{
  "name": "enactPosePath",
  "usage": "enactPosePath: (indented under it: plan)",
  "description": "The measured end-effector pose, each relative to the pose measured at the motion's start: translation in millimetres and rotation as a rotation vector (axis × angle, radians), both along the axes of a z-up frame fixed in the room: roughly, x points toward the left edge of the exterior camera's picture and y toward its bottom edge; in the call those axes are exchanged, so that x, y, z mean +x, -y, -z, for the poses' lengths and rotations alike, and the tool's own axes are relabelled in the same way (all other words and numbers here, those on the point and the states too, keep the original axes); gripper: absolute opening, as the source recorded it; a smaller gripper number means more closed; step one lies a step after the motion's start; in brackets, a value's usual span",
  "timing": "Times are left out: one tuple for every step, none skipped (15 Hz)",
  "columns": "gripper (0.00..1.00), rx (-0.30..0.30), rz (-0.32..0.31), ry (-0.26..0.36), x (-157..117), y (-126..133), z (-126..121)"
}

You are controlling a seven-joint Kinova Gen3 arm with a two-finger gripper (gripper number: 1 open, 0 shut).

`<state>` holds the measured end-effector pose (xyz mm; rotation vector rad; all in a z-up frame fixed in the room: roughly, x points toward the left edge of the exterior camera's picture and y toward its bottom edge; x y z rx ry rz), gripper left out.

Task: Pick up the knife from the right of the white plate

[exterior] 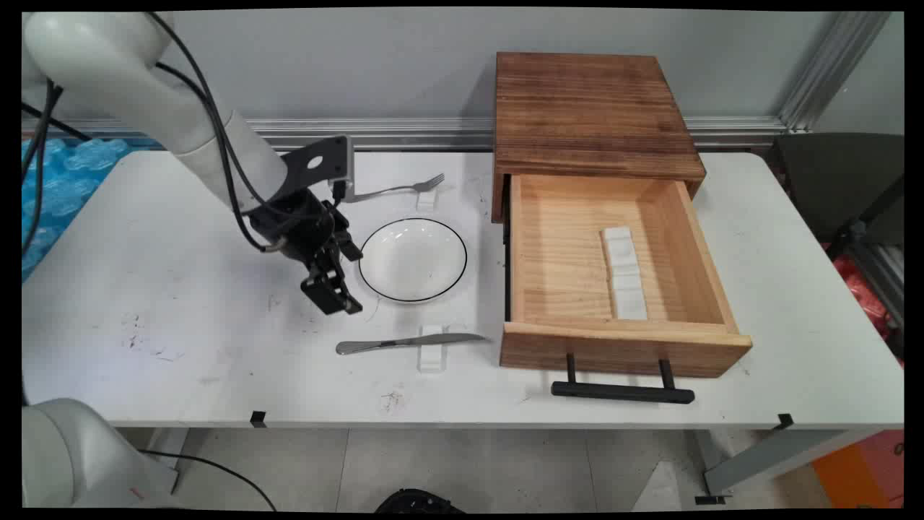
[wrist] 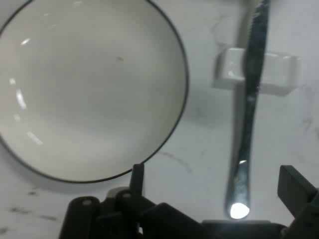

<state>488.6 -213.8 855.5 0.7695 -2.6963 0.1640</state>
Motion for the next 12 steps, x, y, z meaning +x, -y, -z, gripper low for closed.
enactPosePath:
  plan:
    - [1.00,0.004,-0.003,-0.007,-4,-4,1]
    - [1.00,0.007,-0.006,-0.011,-6,-6,2]
    - [1.00,0.014,-0.013,-0.022,-13,-12,5]
    - [1.00,0.018,-0.017,-0.028,-18,-15,7]
    - [1.00,0.021,-0.019,-0.032,-21,-18,8]
    - [1.00,0.023,-0.021,-0.036,-25,-21,11]
    - [1.00,0.025,-0.021,-0.038,-28,-23,14]
    - [1.00,0.025,-0.020,-0.039,-30,-24,16]
    - [1.00,0.024,-0.016,-0.039,-33,-26,19]
    - [1.00,0.024,-0.009,-0.039,-35,-29,23]
    - [1.00,0.022,0.001,-0.037,-37,-30,27]
    - [1.00,0.019,0.010,-0.035,-39,-32,30]
